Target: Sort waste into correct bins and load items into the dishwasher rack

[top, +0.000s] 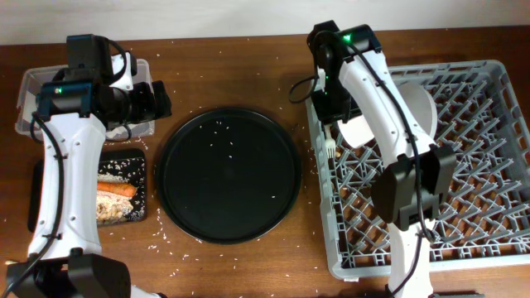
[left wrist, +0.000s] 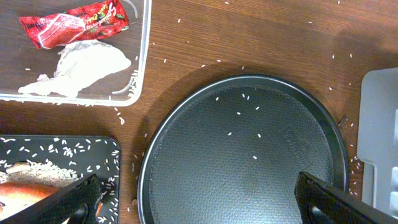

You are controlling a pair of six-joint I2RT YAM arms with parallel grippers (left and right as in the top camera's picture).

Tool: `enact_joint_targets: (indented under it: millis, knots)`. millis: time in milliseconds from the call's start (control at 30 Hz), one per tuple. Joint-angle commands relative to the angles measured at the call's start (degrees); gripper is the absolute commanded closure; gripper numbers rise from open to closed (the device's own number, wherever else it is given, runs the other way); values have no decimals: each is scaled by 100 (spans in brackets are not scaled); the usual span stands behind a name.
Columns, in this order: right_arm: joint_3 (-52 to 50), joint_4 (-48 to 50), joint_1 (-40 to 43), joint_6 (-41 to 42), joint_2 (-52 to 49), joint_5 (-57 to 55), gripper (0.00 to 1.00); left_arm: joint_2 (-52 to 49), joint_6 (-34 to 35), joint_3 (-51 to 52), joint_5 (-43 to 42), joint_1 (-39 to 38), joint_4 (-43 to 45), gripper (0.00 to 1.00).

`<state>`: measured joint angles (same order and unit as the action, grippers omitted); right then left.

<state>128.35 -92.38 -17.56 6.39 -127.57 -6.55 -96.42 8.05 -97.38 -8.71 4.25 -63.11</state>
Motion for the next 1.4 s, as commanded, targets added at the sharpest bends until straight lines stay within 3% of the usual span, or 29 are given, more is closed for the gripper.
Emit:
enact_joint_targets:
  millis: [0, 33, 100, 267, 367, 767, 800, 900, 967, 1233, 1367]
  knots:
    - [529, -107, -389, -11, 496, 153, 38, 33, 7, 22, 17, 4, 9, 1]
    - [717, -103, -520, 149, 721, 33, 13, 33, 7, 22, 20, 4, 9, 1]
    - [859, -142, -774, 756, 1268, -378, 1, 33, 7, 22, 17, 4, 9, 1]
    - [859, -496, -938, 1064, 1840, -354, 1, 33, 7, 22, 17, 4, 9, 1]
    - [859, -494, -938, 1062, 1895, 413, 2, 33, 7, 22, 17, 4, 11, 1]
    - [857, -463, -901, 887, 1851, 42, 2, 33, 7, 22, 17, 4, 9, 1]
    - [852, -323, -901, 885, 1847, -219, 2, 33, 7, 22, 17, 4, 9, 1]
    - [804, 815, -898, -348, 1862, -315, 2, 33, 7, 22, 17, 4, 9, 1]
    - [804, 1239, -863, -671, 1945, -315, 2, 33, 7, 22, 17, 4, 9, 1]
    - [643, 1928, -219, -726, 2793, -291, 2, 33, 7, 22, 20, 4, 9, 1]
    - [-647, 2691, 13, -726, 3799, -291, 2, 33, 7, 22, 20, 4, 9, 1]
